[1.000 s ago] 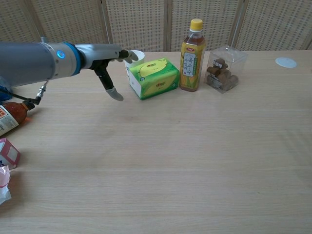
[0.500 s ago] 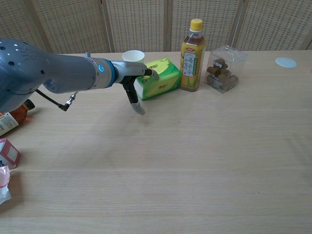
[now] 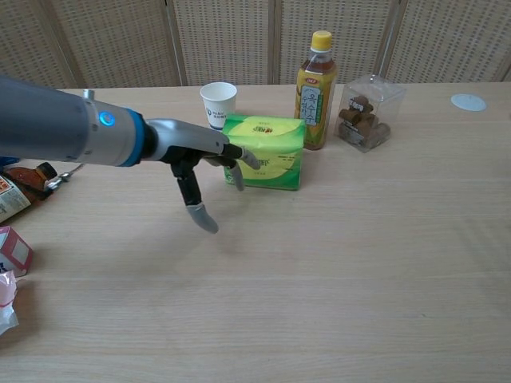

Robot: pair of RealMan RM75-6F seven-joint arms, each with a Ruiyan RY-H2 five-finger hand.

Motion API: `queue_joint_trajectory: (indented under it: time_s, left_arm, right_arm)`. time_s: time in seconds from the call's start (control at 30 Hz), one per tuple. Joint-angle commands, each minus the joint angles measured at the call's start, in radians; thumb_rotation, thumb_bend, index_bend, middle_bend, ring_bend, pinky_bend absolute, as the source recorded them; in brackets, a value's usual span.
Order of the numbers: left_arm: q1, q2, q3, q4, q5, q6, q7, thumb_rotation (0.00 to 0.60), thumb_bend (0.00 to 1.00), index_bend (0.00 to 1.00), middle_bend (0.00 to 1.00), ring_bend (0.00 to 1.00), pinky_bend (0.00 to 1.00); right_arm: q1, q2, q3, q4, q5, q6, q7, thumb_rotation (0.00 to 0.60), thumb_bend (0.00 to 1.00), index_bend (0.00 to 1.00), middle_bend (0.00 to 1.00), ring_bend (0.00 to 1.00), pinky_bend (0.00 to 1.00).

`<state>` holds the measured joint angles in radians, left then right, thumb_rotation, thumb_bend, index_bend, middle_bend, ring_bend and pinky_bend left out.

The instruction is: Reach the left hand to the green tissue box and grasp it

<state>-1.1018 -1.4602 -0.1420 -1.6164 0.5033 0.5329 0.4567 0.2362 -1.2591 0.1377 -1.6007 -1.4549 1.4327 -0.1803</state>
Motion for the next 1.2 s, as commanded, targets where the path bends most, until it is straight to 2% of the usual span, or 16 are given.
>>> queue_joint_trajectory:
  time_s: [0.03,0.13,0.2,0.33,0.4,0.57,0.8,1.07,1.2]
  left_arm:
    - [0.105,0.133,-0.007,-0.151,0.149,-0.036,-0.127,0.6,0.0,0.0,0.27,0.05,0.0]
    - [0.176,0.15,-0.034,-0.177,0.27,0.027,-0.191,0.6,0.0,0.0,0.25,0.03,0.0]
    - [0.209,0.139,-0.043,-0.165,0.345,0.085,-0.219,0.6,0.0,0.0,0.19,0.0,0.0]
    - [0.216,0.103,-0.05,-0.112,0.395,0.134,-0.246,0.6,0.0,0.0,0.03,0.0,0.0]
    - [0.2,0.077,-0.052,-0.074,0.398,0.146,-0.24,0.6,0.0,0.0,0.0,0.0,0.0]
    - [0.149,-0.009,-0.063,0.025,0.382,0.193,-0.193,0.6,0.0,0.0,0.0,0.0,0.0]
    - [0.056,-0.175,-0.091,0.219,0.345,0.236,-0.116,0.6,0.0,0.0,0.0,0.0,0.0]
    - [-0.038,-0.317,-0.114,0.432,0.26,0.193,-0.052,0.6,0.0,0.0,0.0,0.0,0.0]
    - [-0.087,-0.382,-0.122,0.532,0.171,0.14,-0.013,0.6,0.0,0.0,0.0,0.0,0.0]
  right_arm:
    - [0.003,0.002,0.002,-0.007,0.001,-0.004,-0.005,0.524,0.06,0.0,0.0,0.0,0.0]
    - [0.008,-0.001,0.003,-0.013,-0.002,-0.008,-0.01,0.525,0.06,0.0,0.0,0.0,0.0]
    - [0.011,-0.005,0.003,-0.015,-0.003,-0.009,-0.013,0.524,0.05,0.0,0.0,0.0,0.0]
    - [0.01,-0.006,0.002,-0.018,-0.002,-0.008,-0.015,0.523,0.06,0.0,0.0,0.0,0.0]
    - [0.007,-0.004,0.002,-0.019,0.0,-0.005,-0.015,0.522,0.06,0.0,0.0,0.0,0.0]
    - [-0.004,0.002,-0.001,-0.021,0.005,0.004,-0.009,0.522,0.05,0.0,0.0,0.0,0.0]
    - [-0.018,0.01,-0.004,-0.017,0.012,0.014,0.006,0.526,0.05,0.0,0.0,0.0,0.0]
    - [-0.038,0.024,-0.004,-0.018,0.019,0.031,0.032,0.521,0.06,0.0,0.0,0.0,0.0]
    - [-0.048,0.031,-0.004,-0.018,0.023,0.04,0.043,0.522,0.05,0.0,0.0,0.0,0.0]
